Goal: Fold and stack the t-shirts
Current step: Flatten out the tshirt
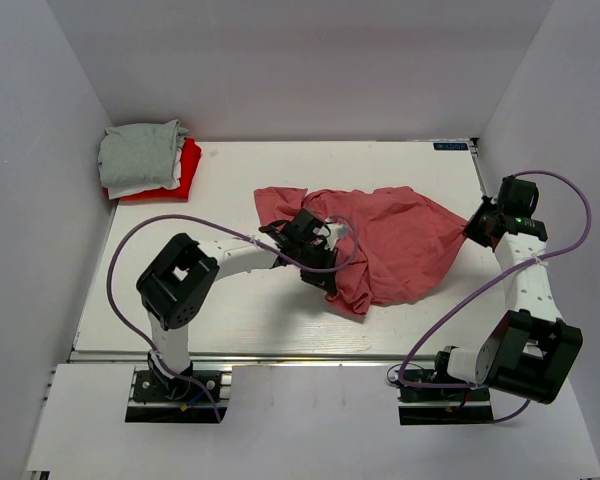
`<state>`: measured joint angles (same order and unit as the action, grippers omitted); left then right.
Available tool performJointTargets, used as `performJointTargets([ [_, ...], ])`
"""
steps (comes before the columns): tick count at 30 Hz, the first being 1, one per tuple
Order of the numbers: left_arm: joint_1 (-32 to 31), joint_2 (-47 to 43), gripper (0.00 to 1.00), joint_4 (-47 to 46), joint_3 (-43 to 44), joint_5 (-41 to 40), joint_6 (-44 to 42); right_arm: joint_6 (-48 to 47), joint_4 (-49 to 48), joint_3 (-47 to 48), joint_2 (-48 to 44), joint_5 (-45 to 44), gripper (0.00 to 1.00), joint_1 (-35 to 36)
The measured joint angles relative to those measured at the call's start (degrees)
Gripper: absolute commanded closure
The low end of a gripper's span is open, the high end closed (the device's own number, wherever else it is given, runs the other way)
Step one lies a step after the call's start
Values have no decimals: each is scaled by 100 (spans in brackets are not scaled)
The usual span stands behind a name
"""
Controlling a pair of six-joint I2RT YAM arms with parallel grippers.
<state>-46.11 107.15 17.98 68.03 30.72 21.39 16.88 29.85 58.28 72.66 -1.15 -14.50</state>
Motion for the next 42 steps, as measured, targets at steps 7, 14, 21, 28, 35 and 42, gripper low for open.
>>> performJointTargets([
  [7, -2, -669, 100, 660, -317, -79, -83, 4, 13, 0, -81, -98, 100, 0],
  [14, 33, -2116, 100, 1969, 363, -1239, -160, 42, 197, 232, -481, -256, 100, 0],
  [21, 105, -2291, 100, 2752, 3185, -3285, -321, 48, 522, 1965, -813, -42, 100, 0],
  [28, 184, -1934, 100, 3075, 5984, -5246, -1069, -28, 756, 3926, -964, -221, 100, 0],
  [35, 168, -3224, 100, 1727, 5152, -6030, -2258, -264, 763, 5117, -973, -219, 100, 0],
  [42, 92, -3934, 100, 964, 5340, -5519, -2911, -411, 282, 5224, -1287, 109, 100, 0],
])
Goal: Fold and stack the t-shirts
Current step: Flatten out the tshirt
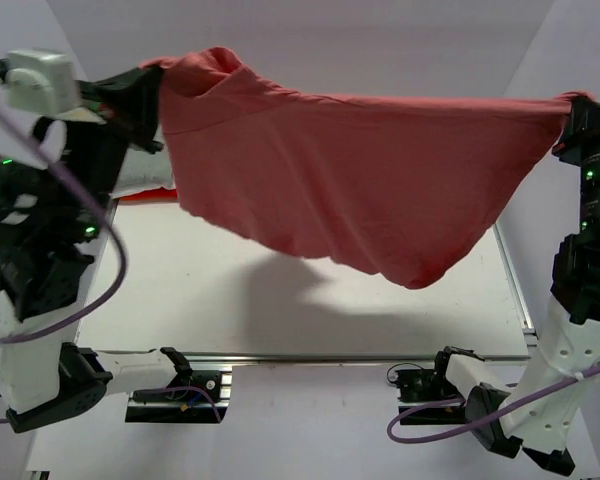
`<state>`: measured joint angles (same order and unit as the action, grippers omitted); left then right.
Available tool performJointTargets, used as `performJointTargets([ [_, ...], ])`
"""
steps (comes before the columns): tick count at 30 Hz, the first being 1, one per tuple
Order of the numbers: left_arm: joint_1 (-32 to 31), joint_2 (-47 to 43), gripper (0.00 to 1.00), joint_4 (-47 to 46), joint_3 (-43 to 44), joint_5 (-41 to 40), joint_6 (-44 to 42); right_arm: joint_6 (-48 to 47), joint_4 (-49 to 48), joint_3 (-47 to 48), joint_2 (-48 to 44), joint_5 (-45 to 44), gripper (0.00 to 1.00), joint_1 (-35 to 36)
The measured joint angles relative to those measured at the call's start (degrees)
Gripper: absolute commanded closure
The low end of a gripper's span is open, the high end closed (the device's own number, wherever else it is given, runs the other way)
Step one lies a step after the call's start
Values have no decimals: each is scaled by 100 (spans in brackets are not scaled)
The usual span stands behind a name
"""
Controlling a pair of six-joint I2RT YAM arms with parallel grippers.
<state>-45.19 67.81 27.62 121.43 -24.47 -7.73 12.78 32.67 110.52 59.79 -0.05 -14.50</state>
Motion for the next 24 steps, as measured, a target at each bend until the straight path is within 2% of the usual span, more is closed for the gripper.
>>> performJointTargets([
  [8, 7, -256, 100, -267, 640, 953, -214, -90, -647, 50, -463, 153, 100, 0],
  [13, 7, -299, 100, -466, 555, 988, -299, -131, -946, -48, -597, 221, 100, 0],
  [18, 0, -17, 100, -1169, -153, 96, -643, -81, -1154, -774, -487, 514, 100, 0],
  [24, 173, 1373, 100, -1849, -940, -1202, -953, 175, -1502, -2201, 317, 1344, 100, 0],
])
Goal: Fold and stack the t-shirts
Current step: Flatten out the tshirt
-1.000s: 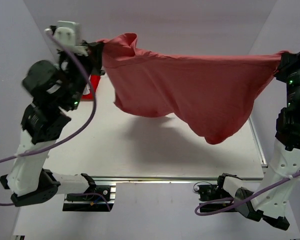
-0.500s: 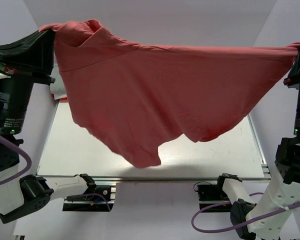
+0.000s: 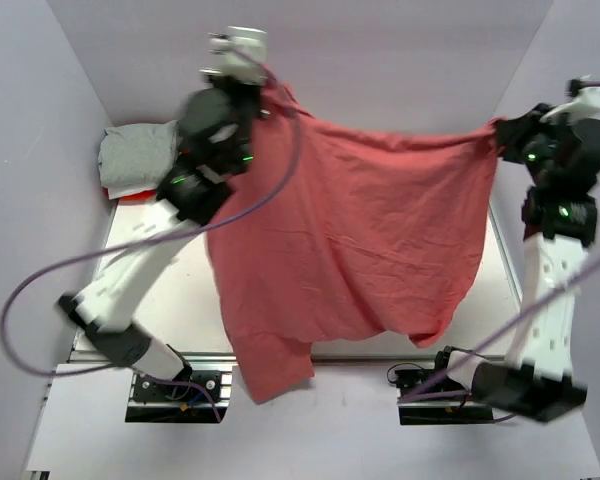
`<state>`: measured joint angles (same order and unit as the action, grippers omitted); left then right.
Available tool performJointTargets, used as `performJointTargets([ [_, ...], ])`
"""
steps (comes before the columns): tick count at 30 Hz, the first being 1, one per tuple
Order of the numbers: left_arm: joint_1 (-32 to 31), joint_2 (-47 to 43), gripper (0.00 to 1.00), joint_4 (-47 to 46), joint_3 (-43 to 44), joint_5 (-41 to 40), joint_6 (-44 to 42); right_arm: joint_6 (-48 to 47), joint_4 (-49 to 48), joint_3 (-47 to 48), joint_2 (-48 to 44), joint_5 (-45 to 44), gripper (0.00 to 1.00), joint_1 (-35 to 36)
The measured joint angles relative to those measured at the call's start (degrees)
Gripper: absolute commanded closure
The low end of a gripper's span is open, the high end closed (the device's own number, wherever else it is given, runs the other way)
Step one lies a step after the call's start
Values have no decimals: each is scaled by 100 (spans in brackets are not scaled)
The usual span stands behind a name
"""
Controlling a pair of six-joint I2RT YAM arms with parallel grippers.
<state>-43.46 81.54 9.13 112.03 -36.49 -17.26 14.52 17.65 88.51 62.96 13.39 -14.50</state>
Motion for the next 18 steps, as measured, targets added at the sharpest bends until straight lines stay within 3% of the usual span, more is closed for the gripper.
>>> performJointTargets([
  [6, 601, 1965, 100, 264, 0, -192, 284, 116, 0, -382, 1674, 638, 100, 7],
  [9, 1054, 3189, 100, 761, 1300, -50, 466, 81, 337, 343, 2557, 745, 100, 26],
  [12, 1432, 4094, 100, 831, 2754, 297, 586, 28, 640, 1639, 3307, 780, 100, 42],
  [15, 1725, 3910, 100, 444, 2806, 776, 680, 37, 645, 2955, 3733, 811, 100, 44],
  [18, 1812, 3405, 100, 55, 2750, 1198, 721, 66, 402, 3445, 3609, 866, 100, 44],
])
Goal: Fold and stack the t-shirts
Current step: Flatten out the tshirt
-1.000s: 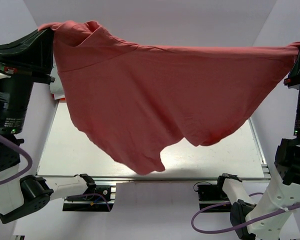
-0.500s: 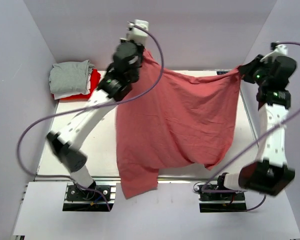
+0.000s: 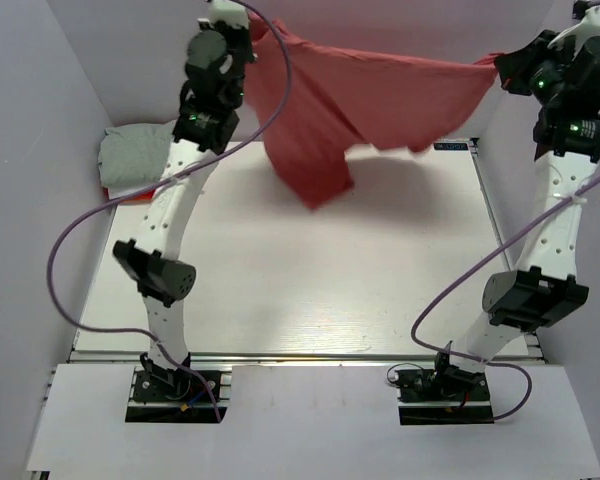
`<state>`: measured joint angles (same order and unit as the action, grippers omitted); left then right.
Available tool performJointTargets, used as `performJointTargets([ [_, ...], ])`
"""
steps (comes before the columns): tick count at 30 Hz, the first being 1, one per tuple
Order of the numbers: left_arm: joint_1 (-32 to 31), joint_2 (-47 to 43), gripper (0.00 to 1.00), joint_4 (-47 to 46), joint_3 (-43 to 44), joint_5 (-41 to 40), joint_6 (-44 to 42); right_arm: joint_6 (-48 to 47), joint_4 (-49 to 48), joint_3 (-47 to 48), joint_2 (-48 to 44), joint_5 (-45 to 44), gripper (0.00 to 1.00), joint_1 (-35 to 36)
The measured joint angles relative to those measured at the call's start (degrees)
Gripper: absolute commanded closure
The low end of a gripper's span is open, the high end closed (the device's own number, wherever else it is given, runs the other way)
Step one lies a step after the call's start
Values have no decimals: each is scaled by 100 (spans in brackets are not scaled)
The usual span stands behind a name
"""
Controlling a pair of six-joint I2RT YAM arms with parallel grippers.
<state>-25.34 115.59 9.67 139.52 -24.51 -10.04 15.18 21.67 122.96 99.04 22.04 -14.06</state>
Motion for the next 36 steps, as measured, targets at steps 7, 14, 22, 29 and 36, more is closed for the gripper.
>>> performJointTargets([
  [7, -146, -2409, 100, -695, -2140, 448, 98, 120, -1156, -2162, -1578, 404, 100, -4],
  [14, -136, -4164, 100, -966, -5464, 560, 769, 133, -1458, -4323, -1875, 826, 100, -2],
  [22, -142, -3679, 100, -144, -5390, 743, 990, 83, -1246, -4358, -2046, 870, 100, -2],
  [29, -144, -4083, 100, -127, -5180, 890, 1078, -120, -1248, -4280, -2675, 651, 100, -2],
  [36, -146, -4129, 100, -105, -4870, 1019, 1154, -348, -1235, -4282, -2855, 378, 100, -2],
])
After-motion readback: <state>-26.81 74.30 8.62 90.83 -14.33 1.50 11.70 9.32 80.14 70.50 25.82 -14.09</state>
